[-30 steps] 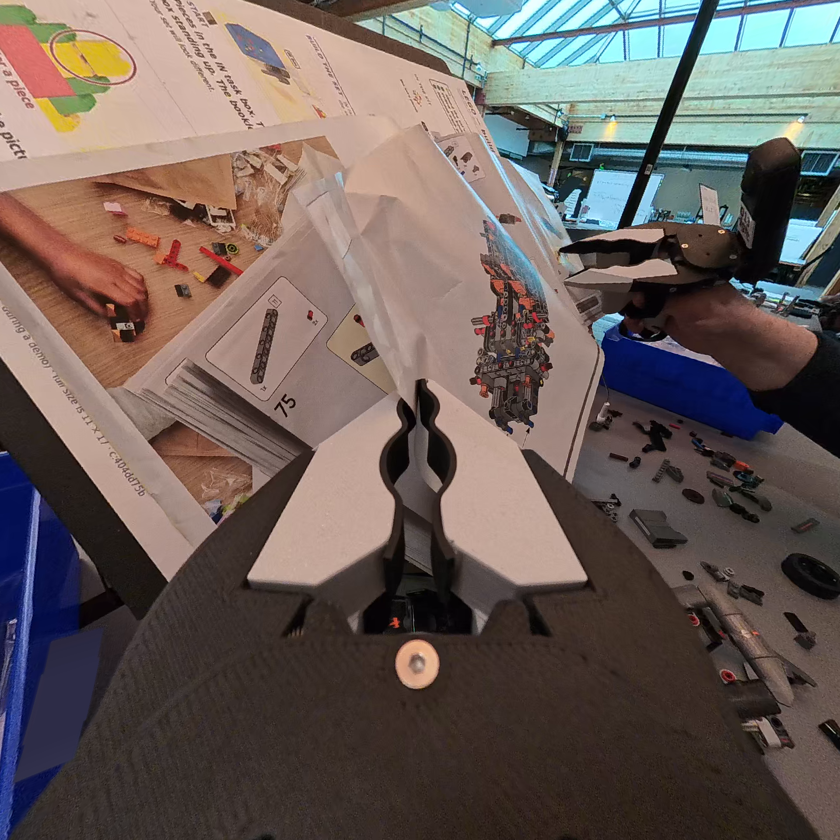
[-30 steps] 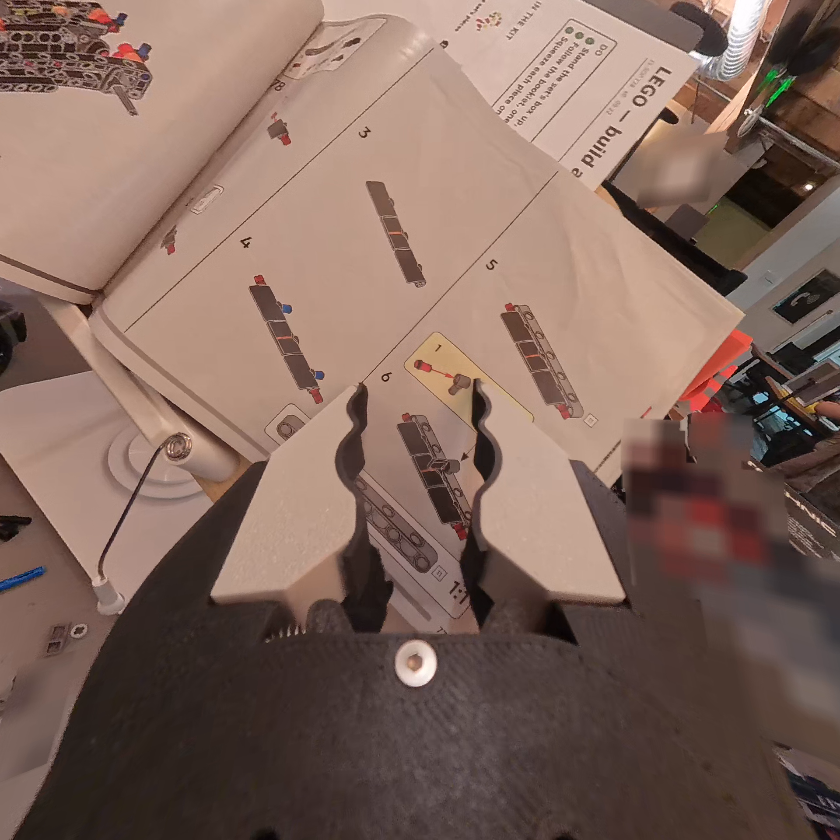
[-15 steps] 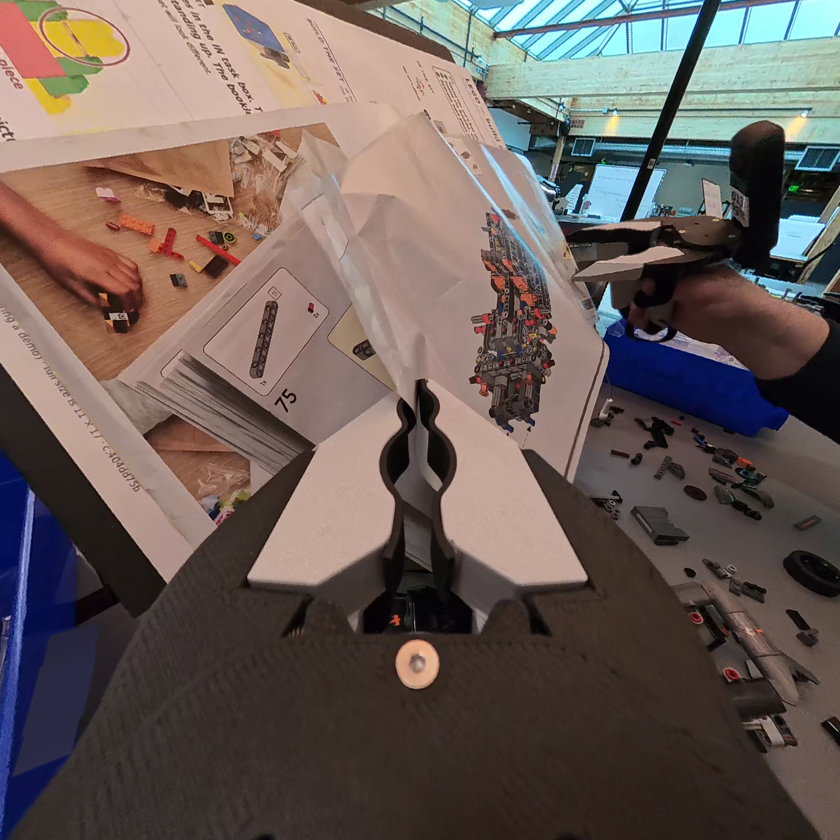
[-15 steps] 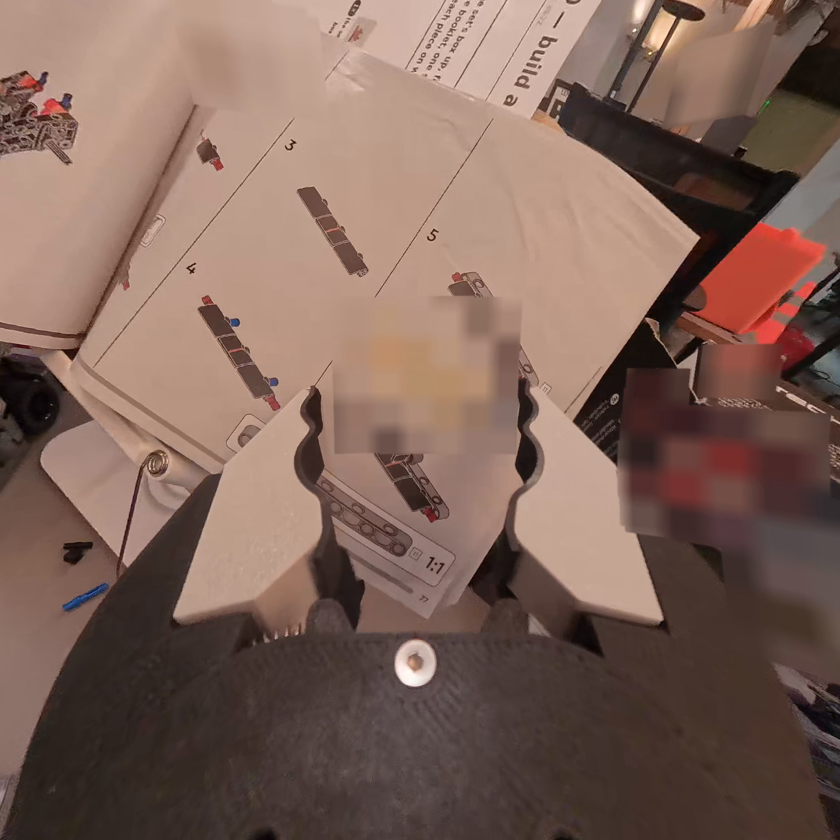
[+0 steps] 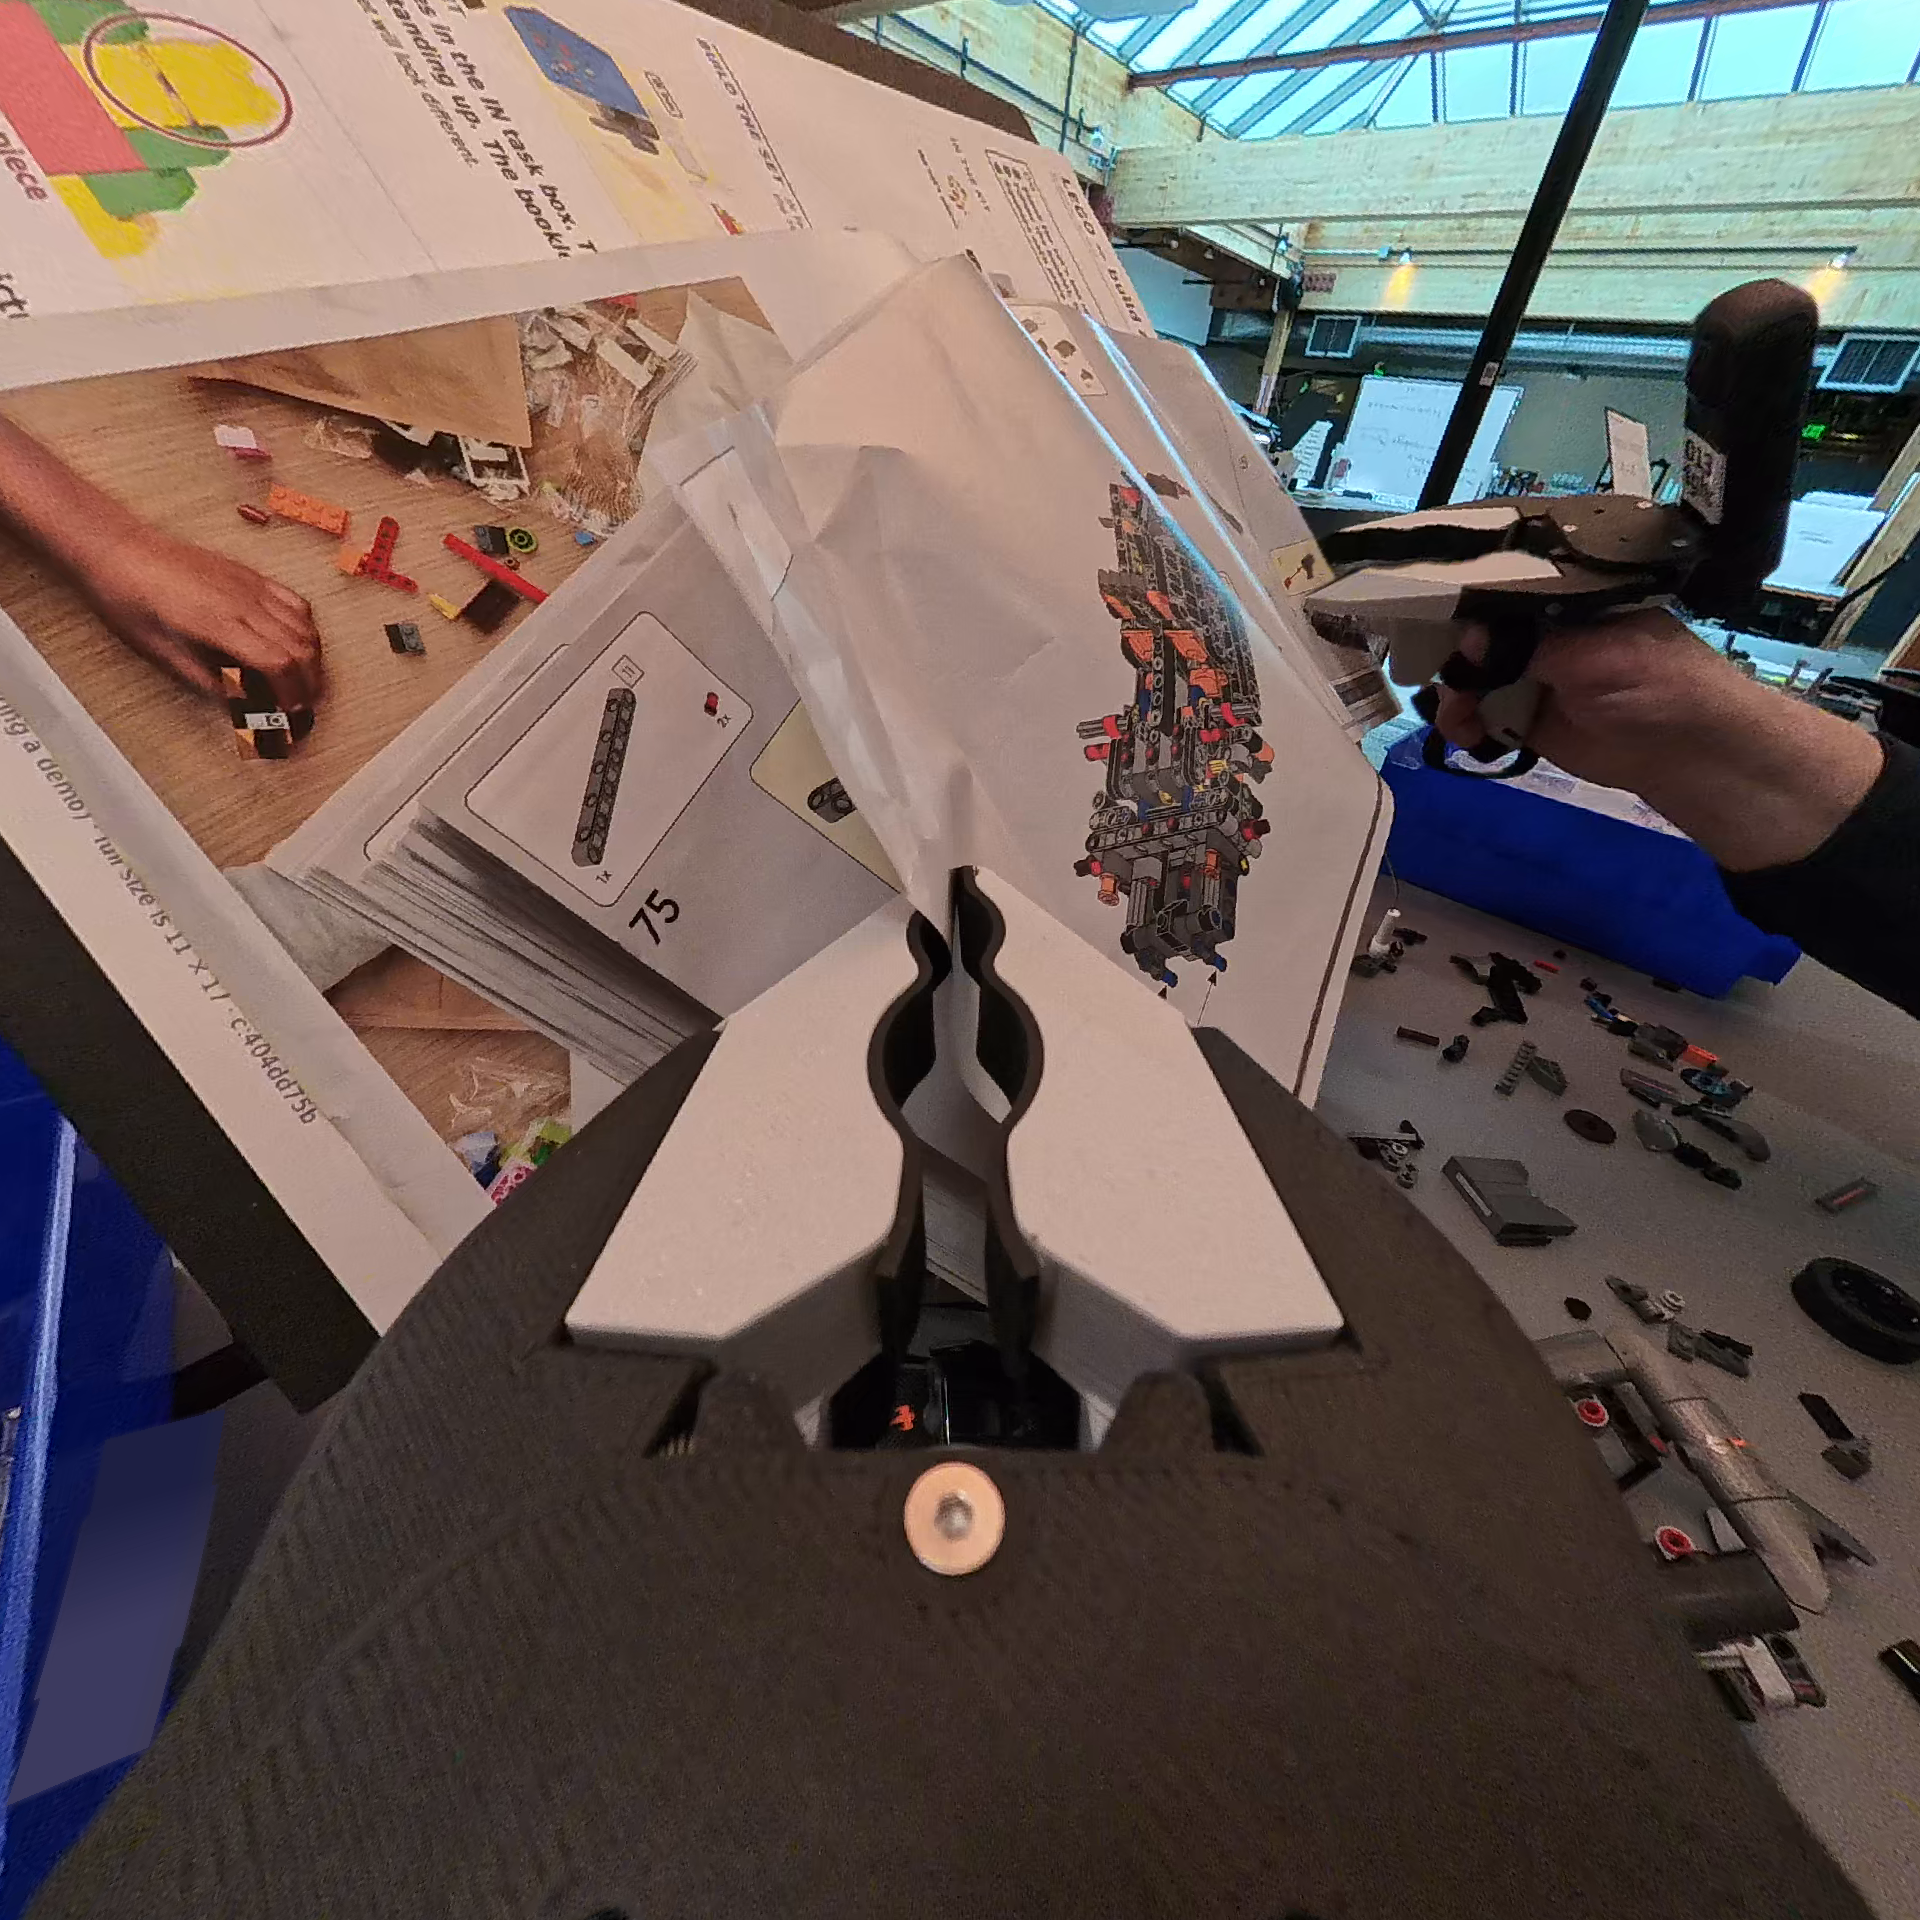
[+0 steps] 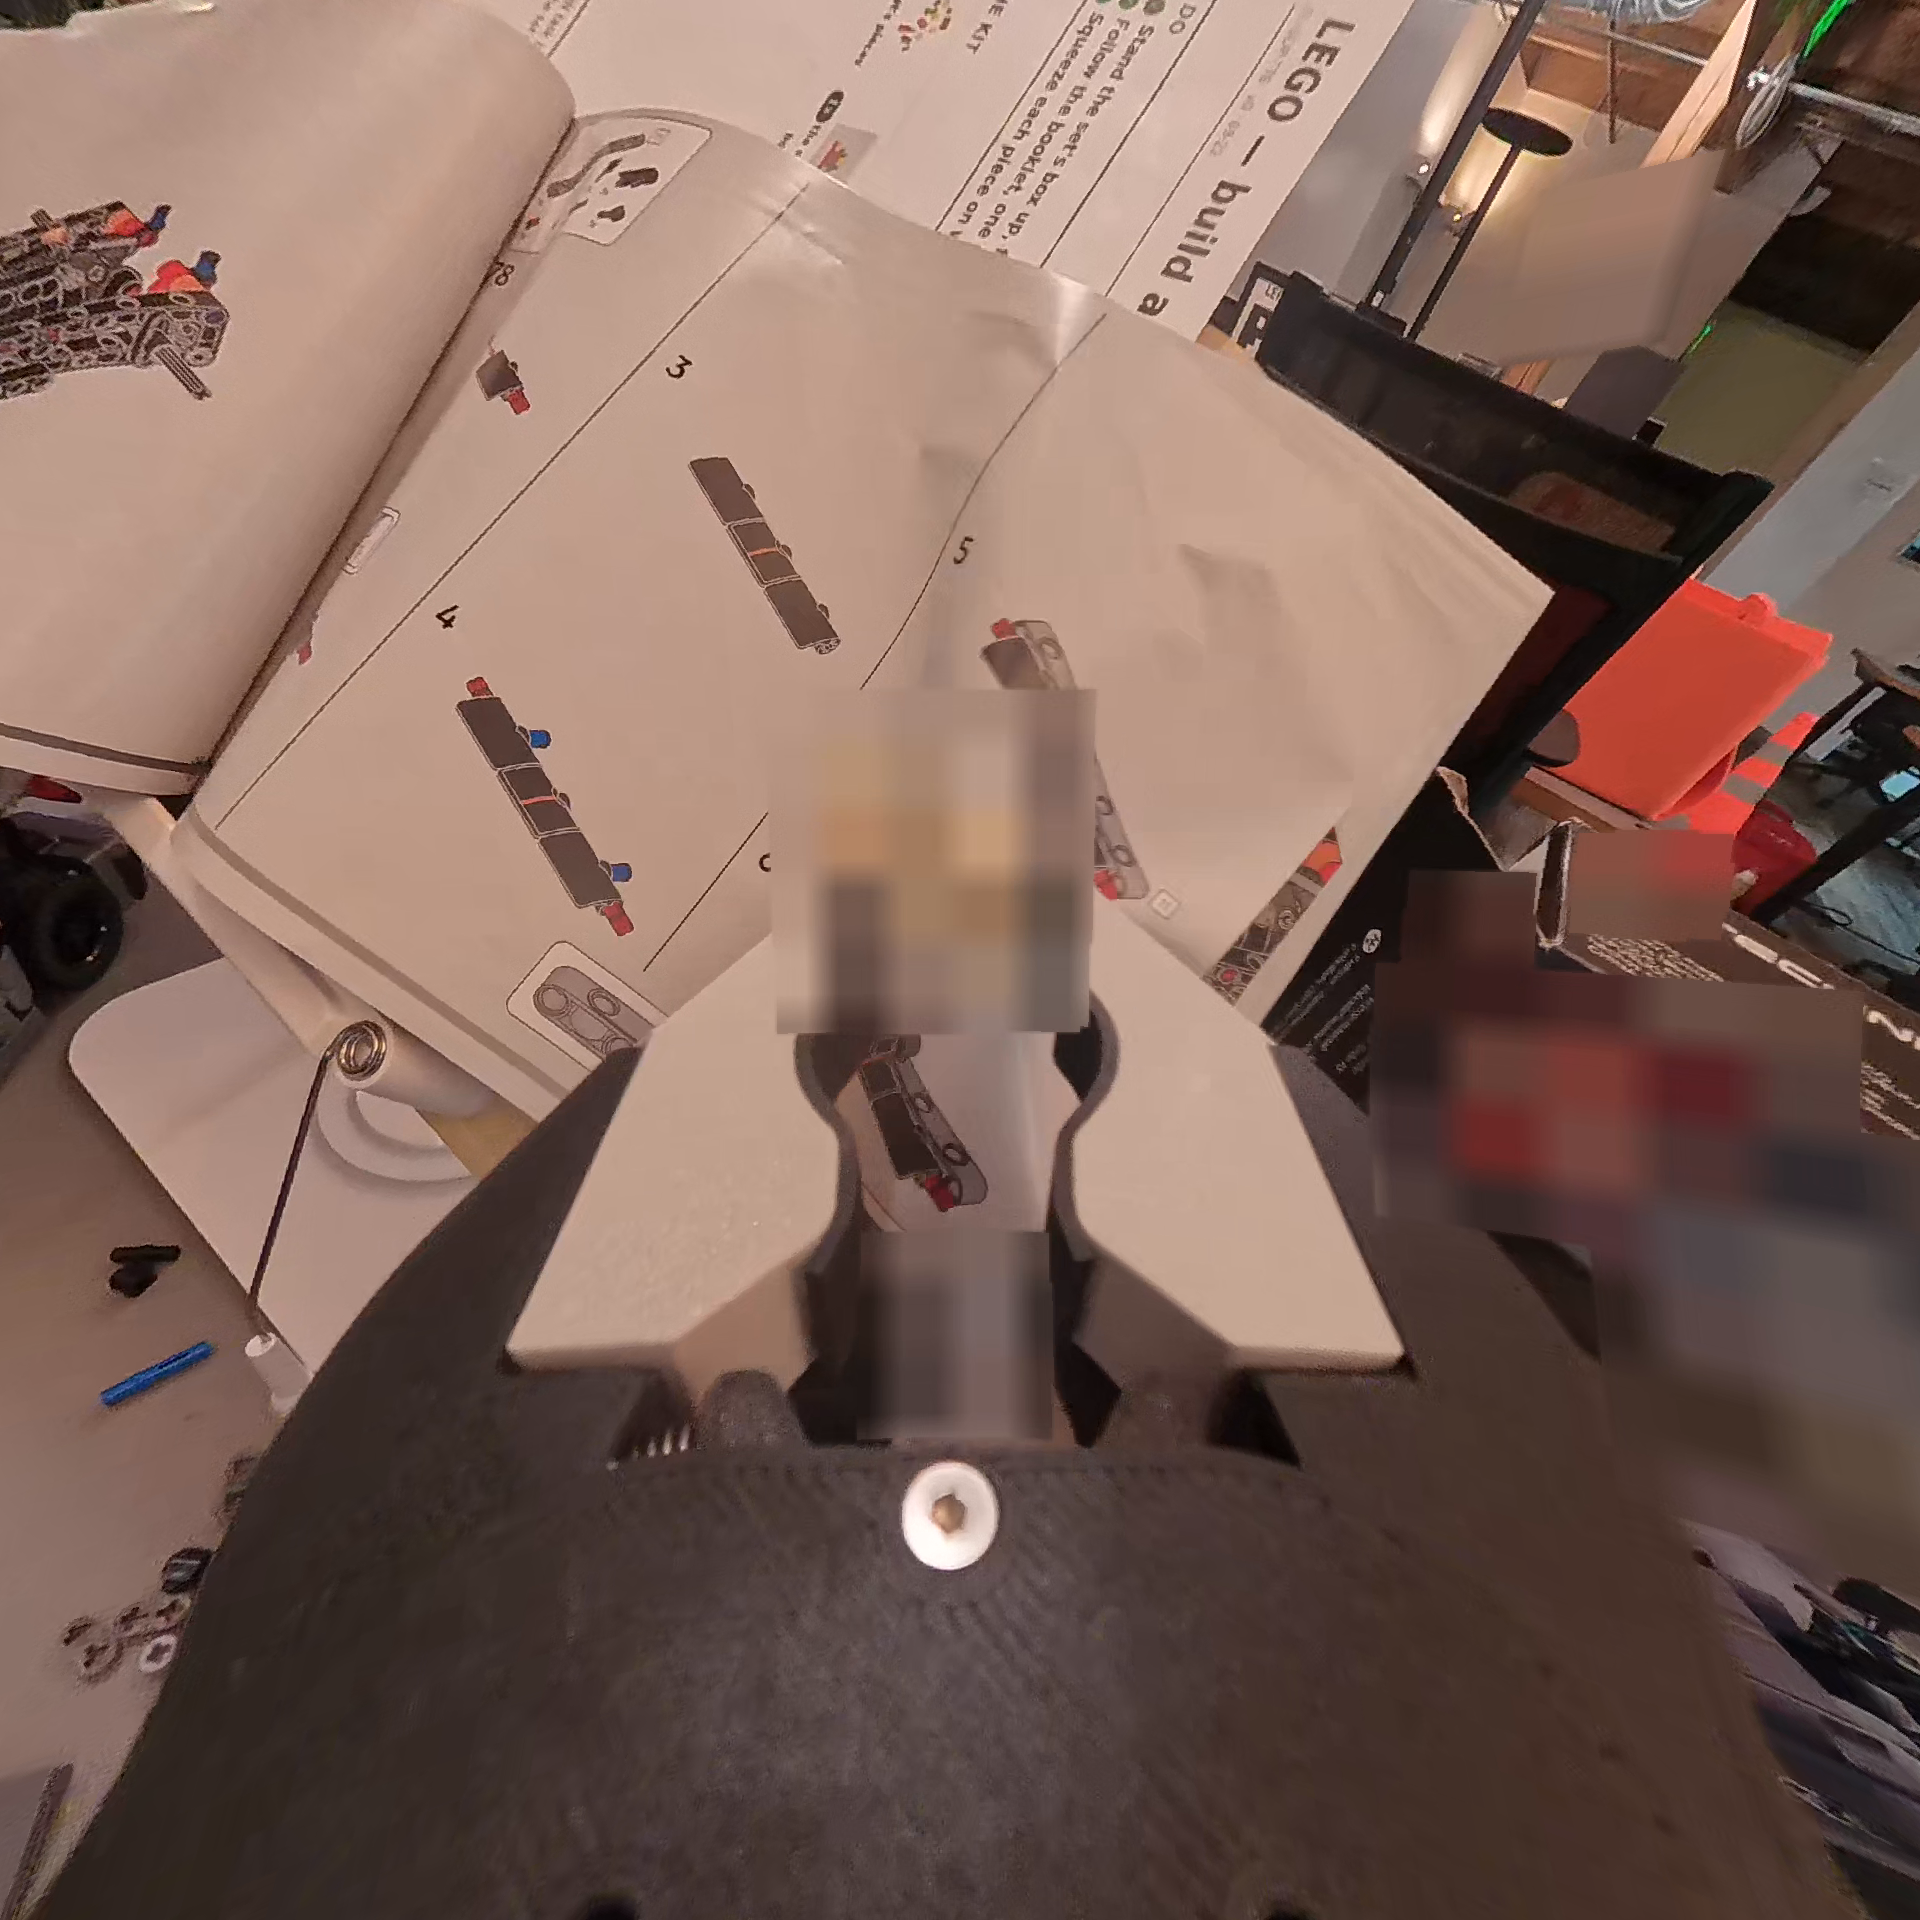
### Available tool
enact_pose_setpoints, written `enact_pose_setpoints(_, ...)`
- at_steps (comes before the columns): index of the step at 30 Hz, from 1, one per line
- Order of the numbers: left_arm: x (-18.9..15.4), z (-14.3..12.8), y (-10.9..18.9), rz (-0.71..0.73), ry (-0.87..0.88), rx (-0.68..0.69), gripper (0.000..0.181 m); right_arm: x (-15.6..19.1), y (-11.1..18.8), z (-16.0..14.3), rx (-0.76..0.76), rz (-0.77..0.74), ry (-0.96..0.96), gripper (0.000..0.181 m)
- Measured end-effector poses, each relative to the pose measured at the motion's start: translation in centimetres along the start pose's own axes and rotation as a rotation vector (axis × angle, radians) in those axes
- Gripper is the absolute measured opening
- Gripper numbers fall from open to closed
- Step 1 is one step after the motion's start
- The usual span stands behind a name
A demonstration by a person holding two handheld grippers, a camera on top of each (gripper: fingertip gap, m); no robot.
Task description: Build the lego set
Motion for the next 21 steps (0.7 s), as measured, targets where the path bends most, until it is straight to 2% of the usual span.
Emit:
enact_pose_setpoints(1, 0.0, 0.0, 0.0, 0.001, -0.001, 0.001, 0.000, 0.0, 0.1, 0.0, -0.001, -0.003, 0.004, 0.029)
enact_pose_setpoints(10, 0.1, -0.1, 0.0, 0.001, 0.001, 0.001, 0.000, 0.0, 0.6, 0.7, -0.034, 0.033, 0.009, 0.006)
enact_pose_setpoints(15, 0.2, 0.1, 0.2, 0.035, -0.009, -0.021, 0.002, 0.6, 1.6, 2.6, -0.158, 0.195, -0.086, 0.001)
enact_pose_setpoints(17, 0.1, 0.5, 0.5, 0.082, -0.025, -0.055, 0.012, 1.4, 1.9, 3.8, -0.218, 0.287, -0.117, 0.001)
enact_pose_setpoints(19, -0.4, 1.4, 1.1, 0.149, -0.046, -0.120, 0.037, 2.5, 2.2, 5.1, -0.265, 0.350, -0.128, 0.001)
enact_pose_setpoints(21, -1.7, 2.5, 1.7, 0.213, -0.137, -0.181, 0.053, 3.6, 2.3, 6.4, -0.296, 0.376, -0.120, 0.001)
Point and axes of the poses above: each gripper's, where its closed fingertips meet, y back along the fingers, z out of its top, x = y × z across the jaws, the point moved 9 cm from there along y, back along the fingers, and after that the axes turned 15 degrees about y, right-handed, at the moved point
